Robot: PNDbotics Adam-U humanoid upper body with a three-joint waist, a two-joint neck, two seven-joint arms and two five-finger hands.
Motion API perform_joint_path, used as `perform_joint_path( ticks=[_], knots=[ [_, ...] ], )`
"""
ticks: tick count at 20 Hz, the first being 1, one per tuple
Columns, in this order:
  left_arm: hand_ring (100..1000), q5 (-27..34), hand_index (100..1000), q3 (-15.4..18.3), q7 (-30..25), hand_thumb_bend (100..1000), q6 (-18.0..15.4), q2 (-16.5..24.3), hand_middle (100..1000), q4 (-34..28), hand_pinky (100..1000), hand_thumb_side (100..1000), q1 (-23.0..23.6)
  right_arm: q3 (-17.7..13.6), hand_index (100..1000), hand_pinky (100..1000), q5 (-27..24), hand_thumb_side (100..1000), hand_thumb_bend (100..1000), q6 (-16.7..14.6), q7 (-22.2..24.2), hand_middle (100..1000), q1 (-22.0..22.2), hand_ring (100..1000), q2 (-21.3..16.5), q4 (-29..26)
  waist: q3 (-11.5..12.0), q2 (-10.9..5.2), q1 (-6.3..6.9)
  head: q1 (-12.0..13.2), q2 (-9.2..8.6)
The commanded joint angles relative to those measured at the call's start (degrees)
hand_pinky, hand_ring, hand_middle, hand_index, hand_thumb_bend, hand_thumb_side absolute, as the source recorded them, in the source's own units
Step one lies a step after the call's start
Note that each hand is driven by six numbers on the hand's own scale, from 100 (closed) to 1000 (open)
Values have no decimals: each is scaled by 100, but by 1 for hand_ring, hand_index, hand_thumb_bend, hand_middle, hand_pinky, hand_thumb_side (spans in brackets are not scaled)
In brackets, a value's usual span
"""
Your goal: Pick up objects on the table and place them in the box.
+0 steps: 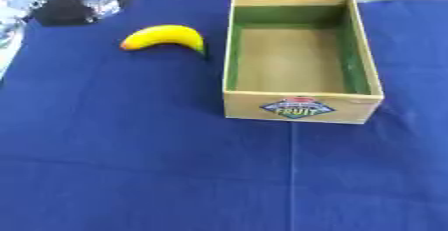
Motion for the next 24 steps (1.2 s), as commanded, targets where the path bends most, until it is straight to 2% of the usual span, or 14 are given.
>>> perform_joint_path(
  ticks=[1,3,6,9,14,20,24],
  knots=[
    [872,-228,1000,-25,-253,598,-156,88,891,325,734,870,-261,-19,952,827,47,1000,100,8,8,772,-42,754,-150,-111,-7,-112,4,5,-57],
    [873,-359,1000,-35,-410,603,-240,16,895,540,733,859,-398,-12,952,827,47,1000,100,10,17,772,-44,754,-155,-111,-15,-108,4,3,-87],
    [876,-568,1000,-70,-707,610,-337,-88,885,805,735,770,-597,-2,952,828,48,1000,100,13,31,772,-50,754,-158,-111,-35,-87,12,16,-167],
    [874,-776,1000,-106,-944,612,-419,-201,863,1047,738,718,-768,6,951,827,48,1000,100,19,40,771,-54,753,-159,-111,-48,-66,18,27,-202],
    [853,-1045,1000,-103,-1082,615,-456,-435,833,1451,725,700,-1009,16,951,827,46,1000,100,23,50,771,-67,753,-156,-111,-85,-35,22,56,-237],
    [828,-1251,958,-65,-1049,598,-454,-720,817,1956,706,675,-1285,27,951,827,46,1000,100,28,64,770,-83,753,-150,-111,-131,22,33,119,-271],
    [823,-1405,963,-94,-1091,557,-507,-818,811,2135,703,640,-1369,22,951,827,48,1000,100,30,58,770,-96,753,-135,-111,-156,61,43,166,-281]
  ],
)
